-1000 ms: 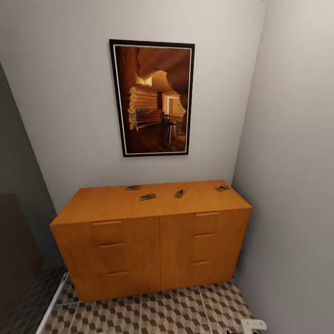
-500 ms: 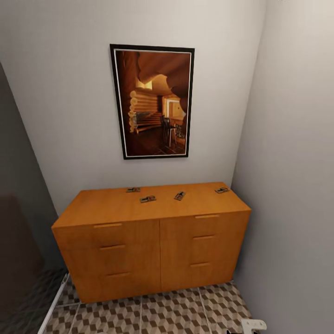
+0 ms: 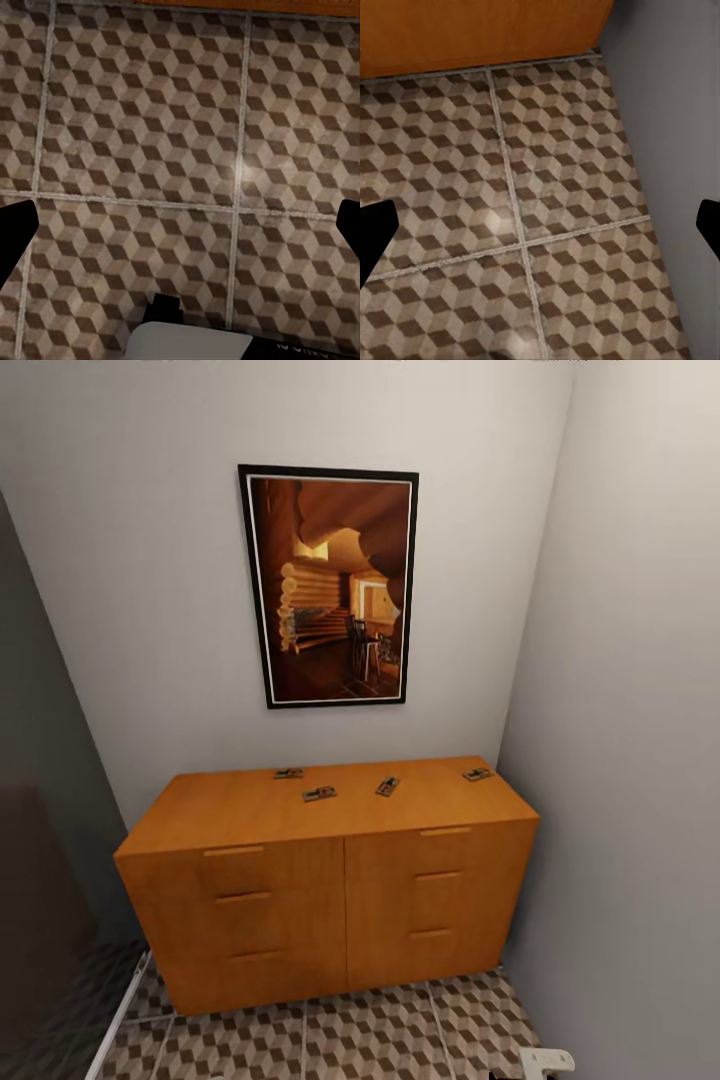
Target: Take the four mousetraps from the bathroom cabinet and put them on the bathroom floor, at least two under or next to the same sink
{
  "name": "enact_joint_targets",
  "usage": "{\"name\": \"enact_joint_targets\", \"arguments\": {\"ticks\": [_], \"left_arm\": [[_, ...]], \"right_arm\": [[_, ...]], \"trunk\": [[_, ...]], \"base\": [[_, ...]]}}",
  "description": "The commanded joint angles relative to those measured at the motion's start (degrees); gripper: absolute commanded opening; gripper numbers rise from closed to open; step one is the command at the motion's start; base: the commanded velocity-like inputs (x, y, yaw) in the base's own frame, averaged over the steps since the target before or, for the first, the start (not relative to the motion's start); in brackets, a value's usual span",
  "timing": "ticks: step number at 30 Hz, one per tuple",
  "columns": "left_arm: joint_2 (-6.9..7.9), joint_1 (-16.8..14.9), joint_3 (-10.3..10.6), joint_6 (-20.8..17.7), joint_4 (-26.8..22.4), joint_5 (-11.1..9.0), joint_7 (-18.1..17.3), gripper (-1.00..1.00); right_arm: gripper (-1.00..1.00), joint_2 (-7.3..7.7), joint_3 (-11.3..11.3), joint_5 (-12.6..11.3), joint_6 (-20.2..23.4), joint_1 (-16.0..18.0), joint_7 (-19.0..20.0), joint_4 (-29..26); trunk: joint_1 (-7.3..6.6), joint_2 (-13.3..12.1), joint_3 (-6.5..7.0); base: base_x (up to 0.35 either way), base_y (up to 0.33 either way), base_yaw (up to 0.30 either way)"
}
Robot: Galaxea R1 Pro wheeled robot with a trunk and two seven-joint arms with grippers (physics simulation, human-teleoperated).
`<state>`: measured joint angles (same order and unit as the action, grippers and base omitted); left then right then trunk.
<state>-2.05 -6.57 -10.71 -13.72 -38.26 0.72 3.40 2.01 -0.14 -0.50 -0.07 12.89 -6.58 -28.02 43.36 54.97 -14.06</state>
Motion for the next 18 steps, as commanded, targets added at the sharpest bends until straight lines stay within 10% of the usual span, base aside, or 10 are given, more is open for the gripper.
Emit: {"name": "enact_joint_targets", "arguments": {"ticks": [1,18], "left_arm": [[-0.06,-0.02,-0.19,-0.33,-0.12,0.07,0.03,1.0],[-0.06,-0.02,-0.19,-0.34,-0.1,0.07,0.03,1.0]], "right_arm": [[1.0,0.0,-0.01,-0.05,-0.01,0.03,-0.1,-0.02],[1.0,-0.03,0.03,-0.05,0.04,0.03,-0.11,-0.02]], "trunk": [[-0.22,-0.36,0.11],[-3.95,-7.18,3.16]], "base": [[0.0,0.0,0.0],[0.0,0.0,0.0]]}}
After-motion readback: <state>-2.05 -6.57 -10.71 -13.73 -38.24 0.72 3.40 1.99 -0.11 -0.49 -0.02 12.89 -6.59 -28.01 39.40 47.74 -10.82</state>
